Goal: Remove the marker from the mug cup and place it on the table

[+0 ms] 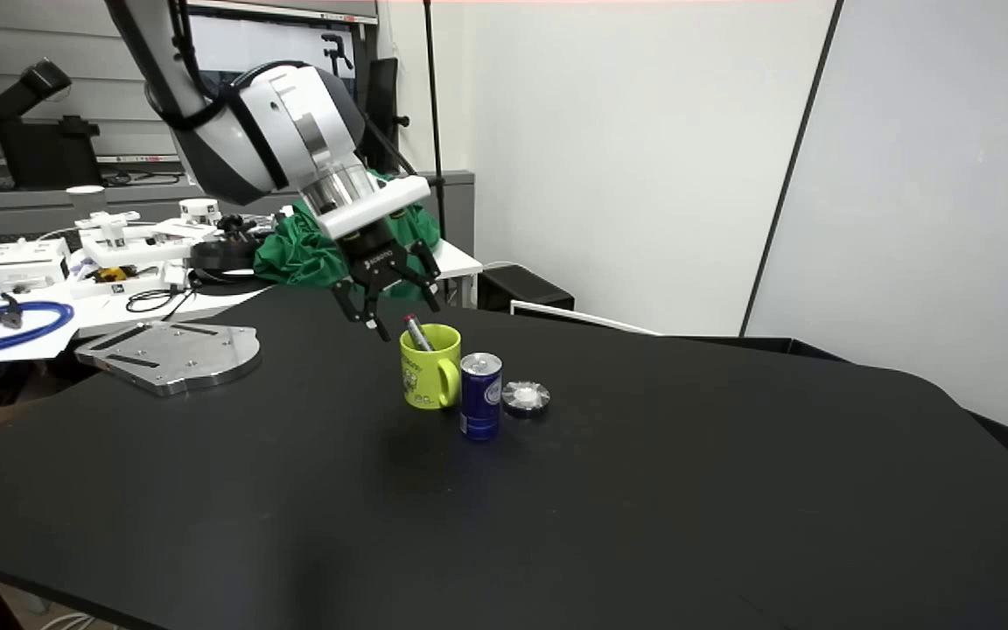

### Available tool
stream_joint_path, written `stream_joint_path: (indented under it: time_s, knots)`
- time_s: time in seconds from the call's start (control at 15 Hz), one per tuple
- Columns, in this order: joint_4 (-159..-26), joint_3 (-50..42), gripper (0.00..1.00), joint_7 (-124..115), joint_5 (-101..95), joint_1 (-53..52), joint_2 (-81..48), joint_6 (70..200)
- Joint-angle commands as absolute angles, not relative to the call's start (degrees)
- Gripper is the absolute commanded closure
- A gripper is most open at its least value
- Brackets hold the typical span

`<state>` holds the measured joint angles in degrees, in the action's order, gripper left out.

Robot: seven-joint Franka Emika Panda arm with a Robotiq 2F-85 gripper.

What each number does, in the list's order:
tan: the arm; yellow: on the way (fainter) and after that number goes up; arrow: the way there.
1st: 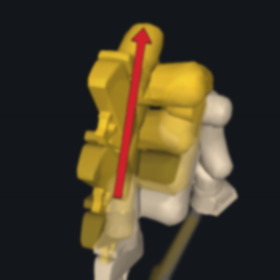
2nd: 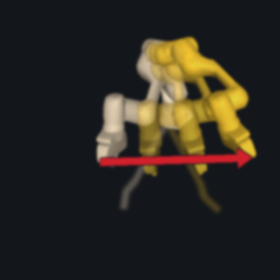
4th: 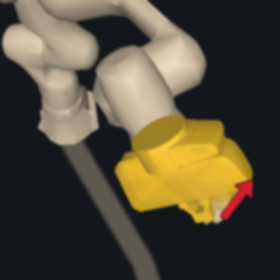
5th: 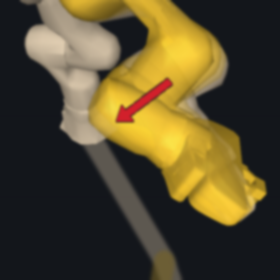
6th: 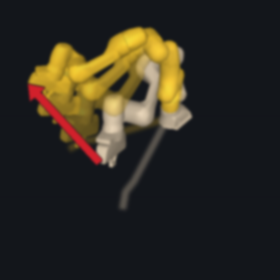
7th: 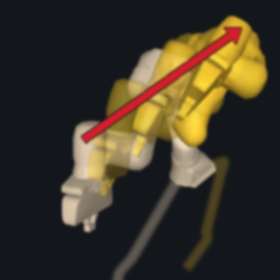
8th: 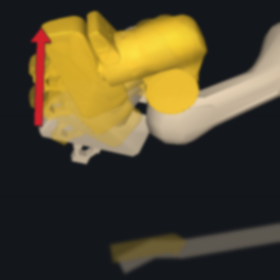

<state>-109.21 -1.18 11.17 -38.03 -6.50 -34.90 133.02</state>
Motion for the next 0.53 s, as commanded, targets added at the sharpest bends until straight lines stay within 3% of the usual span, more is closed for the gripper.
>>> stream_joint_path:
  time_s: [0.0,0.13,0.47]
  knots:
    - [-107.8,-1.1,0.32,9.6,-37.8,-6.7,-36.0,133.0]
    - [-107.9,-1.1,0.29,9.4,-37.9,-6.8,-36.0,133.4]
    - [-108.1,-1.0,0.64,9.5,-37.7,-6.7,-35.9,134.1]
